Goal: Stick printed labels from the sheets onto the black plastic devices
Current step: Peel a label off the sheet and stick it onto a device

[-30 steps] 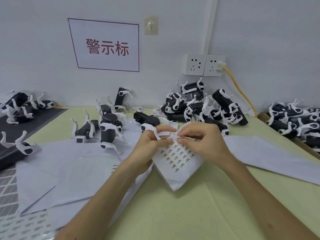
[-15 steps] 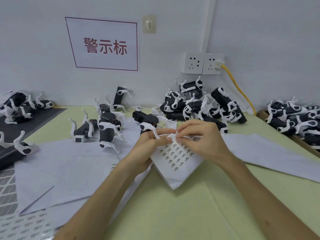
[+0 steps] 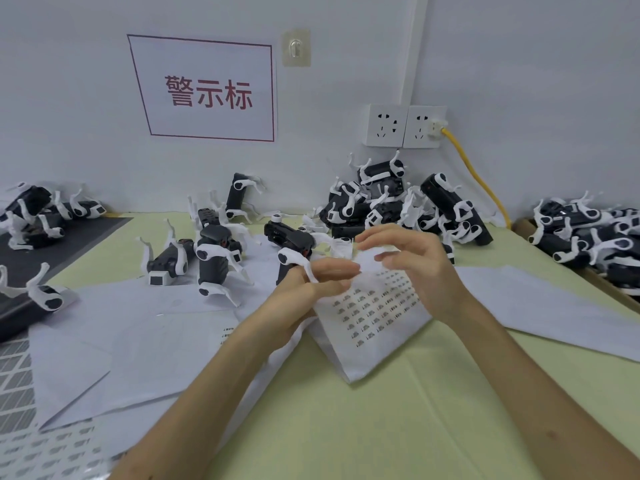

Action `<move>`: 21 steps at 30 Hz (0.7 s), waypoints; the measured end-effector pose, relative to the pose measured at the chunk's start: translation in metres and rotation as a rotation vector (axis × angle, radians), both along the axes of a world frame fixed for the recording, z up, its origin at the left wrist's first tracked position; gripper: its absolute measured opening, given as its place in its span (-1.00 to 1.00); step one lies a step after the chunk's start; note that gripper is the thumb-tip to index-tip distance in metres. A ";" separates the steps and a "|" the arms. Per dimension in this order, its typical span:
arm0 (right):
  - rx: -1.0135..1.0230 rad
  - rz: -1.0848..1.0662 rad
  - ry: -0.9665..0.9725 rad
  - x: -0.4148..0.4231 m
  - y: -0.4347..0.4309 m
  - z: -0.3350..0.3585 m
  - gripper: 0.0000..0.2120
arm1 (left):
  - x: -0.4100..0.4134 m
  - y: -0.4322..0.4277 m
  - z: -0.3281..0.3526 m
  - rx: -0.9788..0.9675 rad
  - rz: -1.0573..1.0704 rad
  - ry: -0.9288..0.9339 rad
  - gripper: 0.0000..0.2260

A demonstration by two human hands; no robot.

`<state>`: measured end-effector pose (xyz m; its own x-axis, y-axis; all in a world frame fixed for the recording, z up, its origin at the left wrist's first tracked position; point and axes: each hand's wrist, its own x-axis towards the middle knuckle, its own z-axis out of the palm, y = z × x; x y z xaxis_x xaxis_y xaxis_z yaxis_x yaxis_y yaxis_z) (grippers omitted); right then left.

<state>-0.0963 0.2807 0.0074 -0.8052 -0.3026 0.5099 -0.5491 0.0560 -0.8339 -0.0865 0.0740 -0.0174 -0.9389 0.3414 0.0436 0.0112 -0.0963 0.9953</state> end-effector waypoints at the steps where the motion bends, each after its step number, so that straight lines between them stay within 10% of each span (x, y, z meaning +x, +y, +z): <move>1: -0.049 0.015 -0.041 -0.001 0.002 0.001 -0.67 | 0.001 0.001 0.000 -0.007 -0.030 0.034 -0.76; 12: -0.030 0.056 -0.132 -0.004 -0.003 -0.007 -0.71 | -0.005 0.001 -0.002 0.165 0.098 0.098 -0.78; 21: 0.178 -0.337 0.192 -0.002 -0.010 -0.012 -0.80 | -0.002 0.005 -0.001 0.127 0.147 0.131 -0.92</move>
<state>-0.0985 0.2705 -0.0047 -0.7698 -0.1353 0.6238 -0.6196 0.3931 -0.6793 -0.0883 0.0790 -0.0186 -0.9616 0.1852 0.2025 0.1629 -0.2086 0.9643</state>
